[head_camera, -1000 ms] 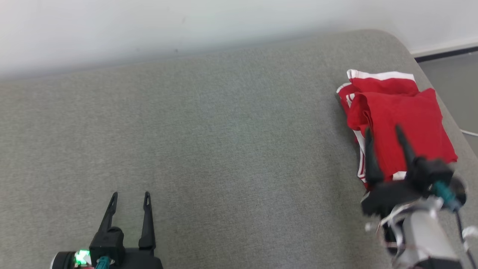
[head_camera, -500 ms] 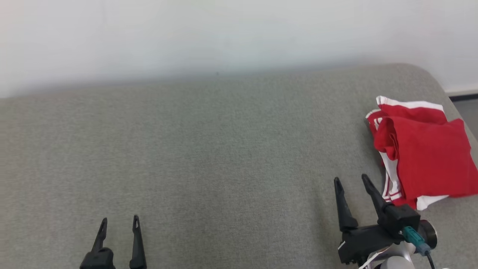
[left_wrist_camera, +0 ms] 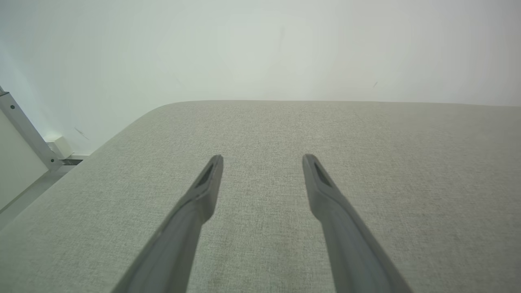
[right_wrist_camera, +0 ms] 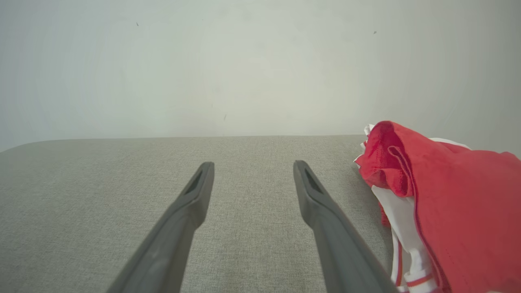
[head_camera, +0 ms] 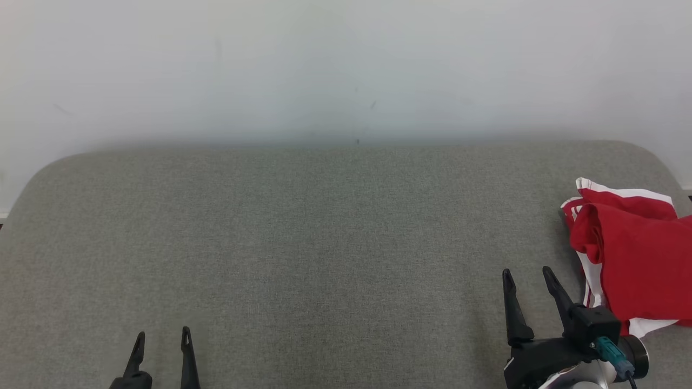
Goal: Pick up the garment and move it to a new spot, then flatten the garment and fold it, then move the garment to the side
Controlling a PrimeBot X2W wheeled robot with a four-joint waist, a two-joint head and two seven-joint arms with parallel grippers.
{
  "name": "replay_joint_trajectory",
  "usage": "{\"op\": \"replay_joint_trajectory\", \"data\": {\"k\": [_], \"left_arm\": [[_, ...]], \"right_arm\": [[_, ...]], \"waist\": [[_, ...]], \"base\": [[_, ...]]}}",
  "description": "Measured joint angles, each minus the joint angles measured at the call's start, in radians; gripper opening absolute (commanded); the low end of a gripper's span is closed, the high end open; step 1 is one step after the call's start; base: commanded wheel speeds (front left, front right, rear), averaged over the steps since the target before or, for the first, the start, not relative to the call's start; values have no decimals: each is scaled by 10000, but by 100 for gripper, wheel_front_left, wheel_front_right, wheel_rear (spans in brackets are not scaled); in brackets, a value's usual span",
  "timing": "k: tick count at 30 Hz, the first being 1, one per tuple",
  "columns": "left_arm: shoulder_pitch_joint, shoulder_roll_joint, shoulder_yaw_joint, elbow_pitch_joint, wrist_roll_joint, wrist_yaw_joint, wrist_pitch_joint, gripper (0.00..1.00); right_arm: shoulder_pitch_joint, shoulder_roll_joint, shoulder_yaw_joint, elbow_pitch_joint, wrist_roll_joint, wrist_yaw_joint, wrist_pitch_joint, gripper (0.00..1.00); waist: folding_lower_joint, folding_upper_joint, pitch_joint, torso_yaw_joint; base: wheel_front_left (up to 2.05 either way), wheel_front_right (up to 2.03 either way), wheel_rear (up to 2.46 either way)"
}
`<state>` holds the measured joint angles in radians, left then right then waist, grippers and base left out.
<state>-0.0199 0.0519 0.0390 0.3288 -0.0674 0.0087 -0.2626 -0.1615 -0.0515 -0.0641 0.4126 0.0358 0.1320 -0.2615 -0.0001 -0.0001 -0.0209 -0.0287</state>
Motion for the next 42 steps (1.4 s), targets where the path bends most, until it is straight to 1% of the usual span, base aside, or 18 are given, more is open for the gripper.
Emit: {"op": "replay_joint_trajectory", "data": {"k": [3,6,16,17,29,42], "left_arm": [[31,-2,119,86,-35,-96,2,100],[155,2,320,127,-326,-184,0,100],[352,-8,328,341,-451,-221,2,100],[354,-10,326,336,-610,-265,2,100],[403,-10,98,520,-1076,-263,2,100],[402,-8,-54,456,-1179,-174,0,100]], "right_arm": [[32,4,-15,84,27,0,-2,100],[164,-2,-38,192,33,0,-2,100],[525,4,324,554,54,0,-2,100],[555,4,349,554,56,0,-2,100],[594,4,587,403,38,0,-2,100],[575,4,731,399,-4,0,-2,100]], "waist": [[0,0,-151,86],[0,0,-276,130],[1,0,-495,108],[0,0,-493,99],[1,2,-338,-17],[1,1,-139,-99]], "base": [[0,0,0],[0,0,0],[0,0,0],[0,0,0],[0,0,0],[0,0,0]]}}
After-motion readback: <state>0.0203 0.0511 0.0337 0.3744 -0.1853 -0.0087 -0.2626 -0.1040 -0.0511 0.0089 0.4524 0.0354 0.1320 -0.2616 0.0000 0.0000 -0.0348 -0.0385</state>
